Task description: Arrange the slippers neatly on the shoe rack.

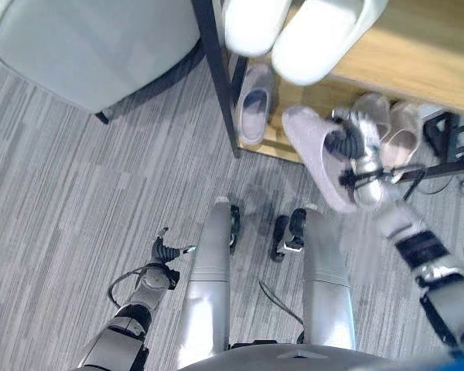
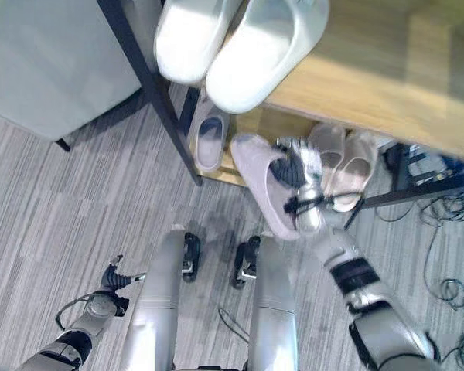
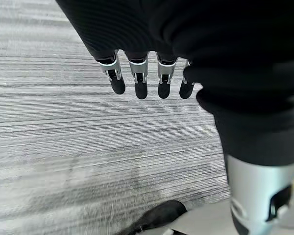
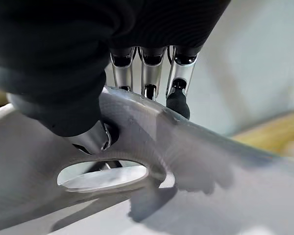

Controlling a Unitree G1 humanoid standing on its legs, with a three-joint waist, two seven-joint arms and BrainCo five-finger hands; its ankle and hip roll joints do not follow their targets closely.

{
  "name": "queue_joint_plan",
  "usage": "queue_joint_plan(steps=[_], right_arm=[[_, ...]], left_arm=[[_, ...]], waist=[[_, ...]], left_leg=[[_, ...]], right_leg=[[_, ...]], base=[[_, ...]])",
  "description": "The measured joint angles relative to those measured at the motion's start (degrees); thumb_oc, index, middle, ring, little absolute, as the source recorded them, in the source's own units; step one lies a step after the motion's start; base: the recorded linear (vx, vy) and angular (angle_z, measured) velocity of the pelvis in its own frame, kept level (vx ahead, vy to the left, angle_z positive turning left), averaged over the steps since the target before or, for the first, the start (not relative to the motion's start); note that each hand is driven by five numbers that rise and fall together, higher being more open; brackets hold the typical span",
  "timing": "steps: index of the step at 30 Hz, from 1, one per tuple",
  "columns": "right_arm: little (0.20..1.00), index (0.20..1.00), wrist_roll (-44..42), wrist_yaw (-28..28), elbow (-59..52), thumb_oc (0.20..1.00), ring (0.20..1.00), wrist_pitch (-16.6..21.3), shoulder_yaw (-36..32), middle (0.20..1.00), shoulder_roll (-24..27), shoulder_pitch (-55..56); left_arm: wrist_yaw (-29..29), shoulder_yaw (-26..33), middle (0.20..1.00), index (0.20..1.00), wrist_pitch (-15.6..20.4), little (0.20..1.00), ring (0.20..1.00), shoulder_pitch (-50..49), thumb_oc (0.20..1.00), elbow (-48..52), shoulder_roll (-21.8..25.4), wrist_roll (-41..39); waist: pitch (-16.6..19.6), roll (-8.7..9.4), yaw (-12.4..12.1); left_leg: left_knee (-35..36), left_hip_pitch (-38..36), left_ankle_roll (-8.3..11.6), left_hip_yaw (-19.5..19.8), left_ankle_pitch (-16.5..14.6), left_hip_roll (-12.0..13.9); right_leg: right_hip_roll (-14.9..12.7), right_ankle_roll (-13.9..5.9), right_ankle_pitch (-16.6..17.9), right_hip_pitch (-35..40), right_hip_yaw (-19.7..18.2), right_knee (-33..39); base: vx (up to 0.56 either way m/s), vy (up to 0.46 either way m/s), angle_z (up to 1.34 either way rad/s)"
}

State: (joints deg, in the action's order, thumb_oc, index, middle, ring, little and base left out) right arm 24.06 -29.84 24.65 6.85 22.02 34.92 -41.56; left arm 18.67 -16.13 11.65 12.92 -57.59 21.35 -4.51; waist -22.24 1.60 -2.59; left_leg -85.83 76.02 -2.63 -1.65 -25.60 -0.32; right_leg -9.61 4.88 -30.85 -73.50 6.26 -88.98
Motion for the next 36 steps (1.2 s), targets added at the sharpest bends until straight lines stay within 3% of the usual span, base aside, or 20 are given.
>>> queue_joint_plan(steps=[1,2,5,7,10,15,17,22,26,32,36], right_arm=[[0.2,0.2,-0.5,-0.2,1.1,0.2,0.2,-0.3,0.5,0.2,0.7,-2.3],[0.2,0.2,-2.0,-0.9,8.1,0.2,0.2,-1.6,4.8,0.2,3.7,-11.9],[0.2,0.2,-3.6,-3.0,17.5,0.2,0.2,-4.4,8.1,0.2,4.3,-21.9],[0.2,0.2,-4.2,-4.7,19.6,0.2,0.2,-5.4,8.0,0.2,4.1,-23.4],[0.2,0.2,-4.9,-6.6,29.4,0.2,0.2,-6.2,13.6,0.2,3.5,-28.3],[0.2,0.2,-7.3,-7.6,37.6,0.2,0.2,-6.9,14.4,0.2,1.9,-28.7],[0.2,0.2,-9.3,-7.9,39.7,0.2,0.2,-7.8,14.3,0.2,-2.3,-27.8],[0.2,0.2,-15.0,-7.9,44.2,0.2,0.2,-7.8,14.0,0.2,-11.0,-28.2],[0.2,0.2,-16.0,-7.7,44.7,0.2,0.2,-7.6,15.5,0.2,-11.0,-30.6],[0.2,0.2,-18.2,-9.0,48.5,0.2,0.2,-6.3,16.7,0.2,-7.6,-35.9],[0.2,0.2,-18.5,-9.1,48.7,0.2,0.2,-6.4,16.7,0.2,-7.3,-36.0]], left_arm=[[0.0,-0.2,1.0,1.0,0.2,1.0,1.0,-0.2,1.0,1.5,0.3,-0.8],[0.2,-1.4,1.0,1.0,1.1,1.0,1.0,-0.8,1.0,5.2,1.7,-3.0],[0.9,-1.7,1.0,1.0,1.6,1.0,1.0,0.3,1.0,3.1,1.6,-6.1],[2.0,-2.4,1.0,1.0,1.8,1.0,1.0,-0.4,1.0,2.7,1.4,-6.1],[3.0,-6.2,1.0,1.0,2.8,1.0,1.0,-1.6,1.0,1.1,1.4,-6.1],[4.3,-5.9,1.0,1.0,4.4,1.0,1.0,-4.0,1.0,0.0,1.5,-7.2],[4.5,-5.9,1.0,1.0,4.2,1.0,1.0,-4.4,1.0,-2.3,-0.1,-8.4],[4.4,-6.1,1.0,1.0,3.9,1.0,1.0,-4.5,1.0,-1.0,-0.6,-8.7],[4.4,-6.2,1.0,1.0,3.9,1.0,1.0,-5.0,1.0,0.4,0.3,-10.7],[5.0,-5.8,1.0,1.0,4.8,1.0,1.0,-3.0,1.0,0.3,1.9,-12.4],[5.3,-5.8,1.0,1.0,4.9,1.0,1.0,-2.9,1.0,0.5,1.8,-12.4]], waist=[[0.0,-0.31,0.0],[0.5,-1.16,-0.9],[1.0,-1.79,-2.5],[1.8,-2.42,-3.3],[5.2,-4.59,-3.6],[6.5,-4.51,-3.4],[6.4,-4.34,-2.5],[5.4,-2.84,-3.1],[4.8,-2.82,-3.4],[-3.7,-2.23,-3.1],[-4.3,-1.93,-3.0]], left_leg=[[-1.7,1.9,-0.1,-0.1,-0.2,-0.2],[-7.7,8.6,-1.11,-0.7,-0.9,-0.5],[-12.6,15.1,-1.19,-1.0,-1.1,-0.6],[-14.6,15.7,-1.07,-1.1,-2.2,-0.9],[-19.9,17.7,-1.75,-1.1,-4.8,-1.4],[-22.1,18.8,-1.42,-1.1,-6.2,-1.5],[-22.7,18.4,-1.64,-1.2,-6.7,-0.9],[-24.2,16.9,-1.24,-1.0,-7.1,-0.7],[-26.1,17.0,-1.11,-1.1,-7.6,-0.7],[-39.0,20.9,-0.98,-1.6,-10.4,-0.4],[-40.8,20.7,-1.11,-1.9,-11.0,0.0]], right_leg=[[-0.3,0.08,-0.4,-1.9,-0.2,-1.9],[-0.9,0.79,-1.9,-8.8,-1.2,-8.6],[-1.8,1.16,-3.1,-15.1,-1.7,-14.2],[-2.4,0.78,-4.6,-15.5,-1.9,-16.3],[-2.8,0.24,-7.5,-16.7,-2.5,-21.3],[-3.1,0.37,-9.3,-17.8,-2.7,-23.7],[-2.6,0.41,-9.3,-17.7,-2.7,-24.1],[-2.4,0.62,-9.7,-16.3,-2.7,-25.5],[-2.5,0.2,-10.0,-16.3,-3.1,-27.4],[-2.4,1.27,-13.8,-20.1,-4.9,-41.0],[-2.4,1.02,-14.9,-20.0,-5.3,-43.1]], base=[[0.02,0.014,0.21],[0.07,0.02,0.21],[0.1,0.017,0.2],[0.11,0.01,0.13],[0.08,0.0,0.07],[0.05,-0.021,0.01],[0.03,-0.021,-0.11],[0.03,-0.003,-0.02],[0.0,0.0,0.0],[0.01,-0.003,0.0],[0.0,0.0,0.0]])
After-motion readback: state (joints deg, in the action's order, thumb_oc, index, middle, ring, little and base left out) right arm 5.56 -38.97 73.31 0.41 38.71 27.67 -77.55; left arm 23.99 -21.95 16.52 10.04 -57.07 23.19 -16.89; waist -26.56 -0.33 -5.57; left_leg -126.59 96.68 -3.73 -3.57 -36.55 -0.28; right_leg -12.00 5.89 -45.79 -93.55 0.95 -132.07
